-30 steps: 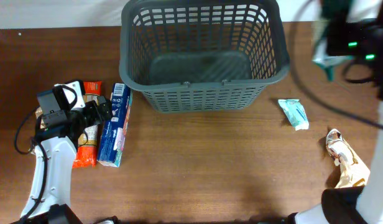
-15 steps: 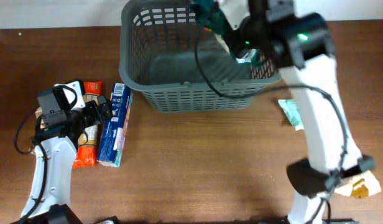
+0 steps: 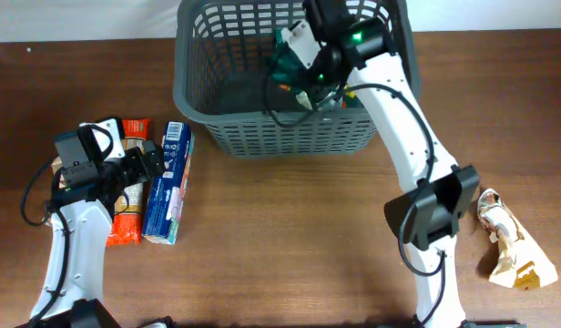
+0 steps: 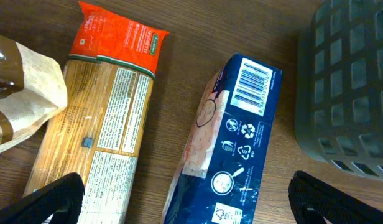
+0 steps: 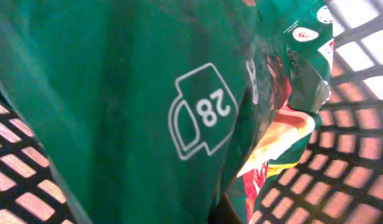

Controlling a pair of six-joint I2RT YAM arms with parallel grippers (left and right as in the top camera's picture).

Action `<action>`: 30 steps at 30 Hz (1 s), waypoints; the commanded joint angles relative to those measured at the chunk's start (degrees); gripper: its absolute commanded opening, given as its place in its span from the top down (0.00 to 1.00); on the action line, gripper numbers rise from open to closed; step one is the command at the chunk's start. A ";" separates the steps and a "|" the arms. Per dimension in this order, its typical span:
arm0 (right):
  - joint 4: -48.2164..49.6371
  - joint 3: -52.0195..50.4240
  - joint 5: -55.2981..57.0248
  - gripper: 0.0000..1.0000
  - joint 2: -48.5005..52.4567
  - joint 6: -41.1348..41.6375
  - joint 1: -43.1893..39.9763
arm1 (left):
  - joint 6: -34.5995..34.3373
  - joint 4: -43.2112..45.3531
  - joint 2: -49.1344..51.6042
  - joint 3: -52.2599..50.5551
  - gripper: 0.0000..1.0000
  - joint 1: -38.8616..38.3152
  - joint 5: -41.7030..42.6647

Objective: Pack container
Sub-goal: 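Carry the Nescafe bag over the basket and release it inside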

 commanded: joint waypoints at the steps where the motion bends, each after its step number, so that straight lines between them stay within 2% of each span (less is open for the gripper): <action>1: 1.53 1.07 -0.02 0.96 -2.08 1.79 0.11 | -0.52 0.15 0.28 0.87 0.01 0.33 0.83; 3: 1.40 1.07 0.02 0.96 -2.16 1.79 0.13 | -0.52 0.15 0.28 0.87 0.01 0.33 0.83; 4: 1.14 1.09 0.07 0.90 -2.84 1.79 0.15 | -0.52 0.15 0.28 0.87 0.01 0.33 0.83; 5: 0.96 1.09 0.33 0.71 -3.48 1.79 0.13 | -0.52 0.15 0.28 0.87 0.01 0.33 0.83; 6: 0.79 1.09 0.87 0.59 -4.13 1.79 0.15 | -0.52 0.17 0.28 0.87 0.01 0.33 0.83; 8: 0.61 1.09 3.10 0.54 -6.71 1.81 0.13 | -0.52 0.15 0.28 0.87 0.01 0.33 0.83; 10: 0.66 1.14 6.54 0.39 -10.56 2.51 0.02 | -0.52 0.17 0.28 0.87 0.01 0.33 0.83; 16: 0.37 1.14 11.98 0.36 -24.11 3.76 -3.06 | -0.52 0.15 0.28 0.87 0.01 0.33 0.83; 21: 0.92 -2.10 12.37 0.36 -36.13 6.54 -15.76 | -0.52 0.15 0.28 0.87 0.01 0.33 0.83; 24: 3.85 -11.58 12.33 0.36 -42.40 7.85 -24.55 | -0.52 0.15 0.28 0.87 0.01 0.33 0.83; 30: 17.27 -45.81 12.33 0.24 -54.16 7.82 -40.70 | -0.52 0.17 0.28 0.87 0.01 0.33 0.83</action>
